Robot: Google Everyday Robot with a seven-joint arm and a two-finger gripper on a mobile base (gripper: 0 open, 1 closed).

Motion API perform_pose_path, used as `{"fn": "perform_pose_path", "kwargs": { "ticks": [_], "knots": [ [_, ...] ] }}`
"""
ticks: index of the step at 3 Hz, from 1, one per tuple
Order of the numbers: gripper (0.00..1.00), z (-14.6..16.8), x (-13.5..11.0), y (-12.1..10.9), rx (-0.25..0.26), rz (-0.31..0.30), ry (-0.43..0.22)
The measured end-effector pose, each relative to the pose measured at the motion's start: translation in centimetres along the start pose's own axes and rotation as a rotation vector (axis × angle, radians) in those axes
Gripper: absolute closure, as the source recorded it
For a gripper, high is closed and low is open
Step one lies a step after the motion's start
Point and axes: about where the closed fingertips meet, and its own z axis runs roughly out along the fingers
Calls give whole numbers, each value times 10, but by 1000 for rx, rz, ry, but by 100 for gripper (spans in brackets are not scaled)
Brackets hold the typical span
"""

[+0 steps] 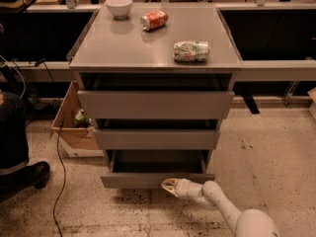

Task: Close bottom drawer

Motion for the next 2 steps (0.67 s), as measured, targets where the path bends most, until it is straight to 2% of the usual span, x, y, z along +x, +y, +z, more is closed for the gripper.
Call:
{"fn": "perform_pose_path", "kwargs": {
  "ticks": [1,2],
  "knots": [
    [100,28,-6,-4,-3,-42,-69],
    [100,27,-6,-3,-3,-42,-69]
  ]
}}
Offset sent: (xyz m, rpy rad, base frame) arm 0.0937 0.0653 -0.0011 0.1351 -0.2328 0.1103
